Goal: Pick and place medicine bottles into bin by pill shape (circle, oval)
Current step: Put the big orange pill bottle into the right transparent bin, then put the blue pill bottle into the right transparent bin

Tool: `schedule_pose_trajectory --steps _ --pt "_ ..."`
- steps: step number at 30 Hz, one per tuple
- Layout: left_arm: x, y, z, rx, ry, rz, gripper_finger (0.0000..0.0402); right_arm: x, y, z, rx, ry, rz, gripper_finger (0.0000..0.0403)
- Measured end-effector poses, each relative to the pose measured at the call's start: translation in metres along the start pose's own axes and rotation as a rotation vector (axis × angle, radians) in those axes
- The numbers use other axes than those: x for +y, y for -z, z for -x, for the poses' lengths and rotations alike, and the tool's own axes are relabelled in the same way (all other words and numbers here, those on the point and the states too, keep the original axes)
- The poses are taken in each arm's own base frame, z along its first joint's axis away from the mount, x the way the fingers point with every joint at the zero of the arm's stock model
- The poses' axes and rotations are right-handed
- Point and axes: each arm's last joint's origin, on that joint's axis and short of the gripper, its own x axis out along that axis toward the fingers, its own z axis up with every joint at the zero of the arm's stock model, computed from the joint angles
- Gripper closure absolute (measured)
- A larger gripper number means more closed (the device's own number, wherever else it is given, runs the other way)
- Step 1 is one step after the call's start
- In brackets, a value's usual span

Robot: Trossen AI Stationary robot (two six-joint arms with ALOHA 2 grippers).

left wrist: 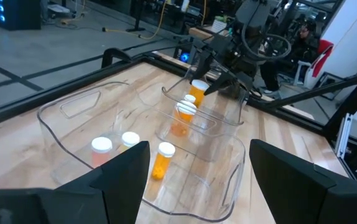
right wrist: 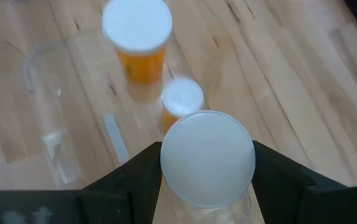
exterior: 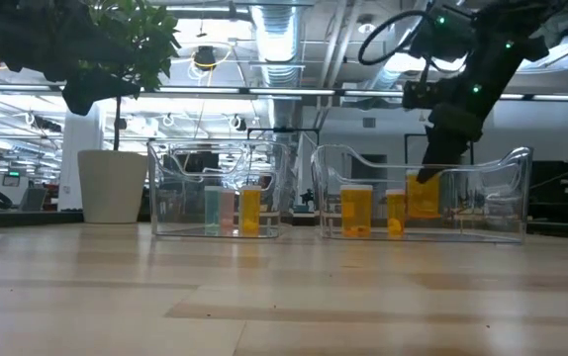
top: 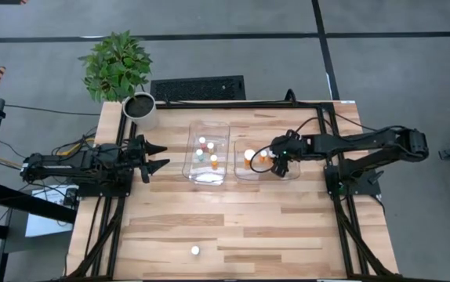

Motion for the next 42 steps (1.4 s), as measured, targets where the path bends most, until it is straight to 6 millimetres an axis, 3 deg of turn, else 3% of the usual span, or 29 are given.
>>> schedule_pose_trajectory --steps 15,23,29,34,39,42 --pt "0.0 0.0 0.0 0.0 0.002 0.012 0.0132 0.0 0.006 -0.01 0.076 0.021 -0.028 0.0172" --pt "0.0 0.0 0.0 0.0 0.002 0.016 0.0132 -0.003 0.006 -0.01 0.084 0.029 -0.047 0.0136" --pt "0.0 0.0 0.0 0.0 0.001 0.023 0.0132 -0.003 0.005 -0.009 0.078 0.027 -0.021 0.0132" --pt "0.0 0.0 0.0 0.0 0.001 0.023 0.0132 -0.008 -0.014 0.017 0.014 0.017 -0.025 0.0132" --pt "0.0 0.0 0.0 0.0 0.001 0.023 0.0132 -0.008 -0.046 0.065 -0.131 -0.039 -0.047 0.0132" --pt "0.0 0.0 0.0 0.0 0.002 0.023 0.0132 0.004 -0.063 0.091 -0.282 -0.158 -0.052 0.0132"
